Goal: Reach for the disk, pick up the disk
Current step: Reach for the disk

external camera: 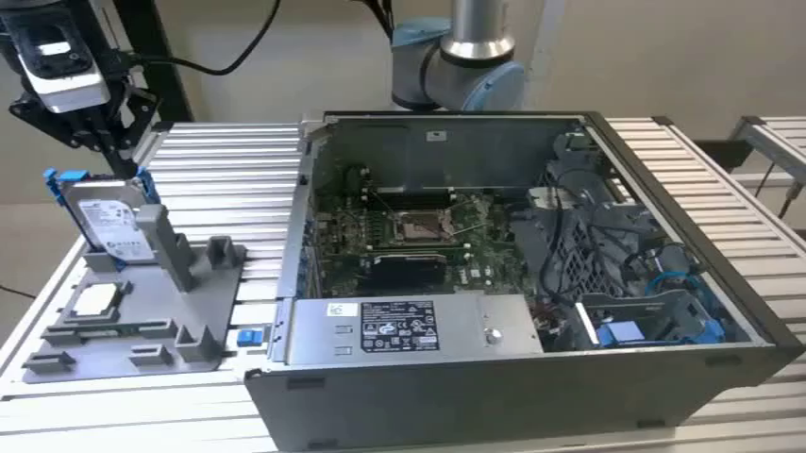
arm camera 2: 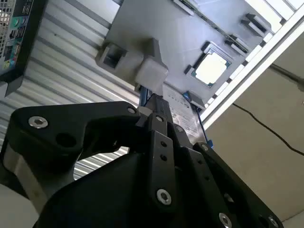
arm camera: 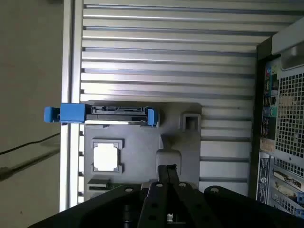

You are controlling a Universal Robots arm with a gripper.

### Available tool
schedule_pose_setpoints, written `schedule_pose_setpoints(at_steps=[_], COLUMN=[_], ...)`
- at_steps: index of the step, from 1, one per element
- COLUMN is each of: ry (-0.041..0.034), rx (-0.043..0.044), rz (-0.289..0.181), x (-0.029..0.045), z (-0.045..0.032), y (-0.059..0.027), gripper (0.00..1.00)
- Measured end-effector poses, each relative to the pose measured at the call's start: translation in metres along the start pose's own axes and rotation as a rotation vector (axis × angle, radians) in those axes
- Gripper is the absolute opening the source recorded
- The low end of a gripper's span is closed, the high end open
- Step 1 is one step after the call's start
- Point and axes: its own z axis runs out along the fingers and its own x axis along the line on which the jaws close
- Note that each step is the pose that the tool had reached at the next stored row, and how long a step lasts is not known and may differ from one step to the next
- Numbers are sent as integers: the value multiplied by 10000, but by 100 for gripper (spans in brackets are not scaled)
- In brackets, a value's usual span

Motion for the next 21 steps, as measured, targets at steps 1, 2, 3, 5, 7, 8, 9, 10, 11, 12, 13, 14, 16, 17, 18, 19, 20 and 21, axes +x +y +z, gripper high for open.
schedule_pose_setpoints(at_steps=[1, 2, 3, 5, 7, 8, 9, 10, 11, 12, 13, 14, 16, 17, 18, 19, 20, 21], ry=[0, 0, 0, 0, 1, 1, 1, 0, 0, 1, 0, 1, 1, 1, 1, 1, 0, 0], rx=[-1, 0, 0, 0, 0, 0, 0, 0, 0, 0, 0, 0, 1, 0, 1, 1, 0, 0], rz=[0, 0, 0, 0, 0, 0, 0, 0, 0, 0, 0, 1, 1, 0, -1, 0, 1, 1], x=[0, 0, 0, 0, 0, 0, 0, 0, 0, 0, 0, 3, 24, 38, 52, 65, 77, 91], z=[0, 0, 0, 0, 0, 0, 0, 0, 0, 0, 0, 0, 3, 5, 7, 10, 13, 15], y=[0, 0, 0, 0, 0, 0, 0, 0, 0, 0, 0, 3, 42, 77, 113, 155, 197, 237], gripper=[0, 0, 0, 0, 0, 0, 0, 0, 0, 0, 0, 0, 0, 0, 0, 0, 0, 0])
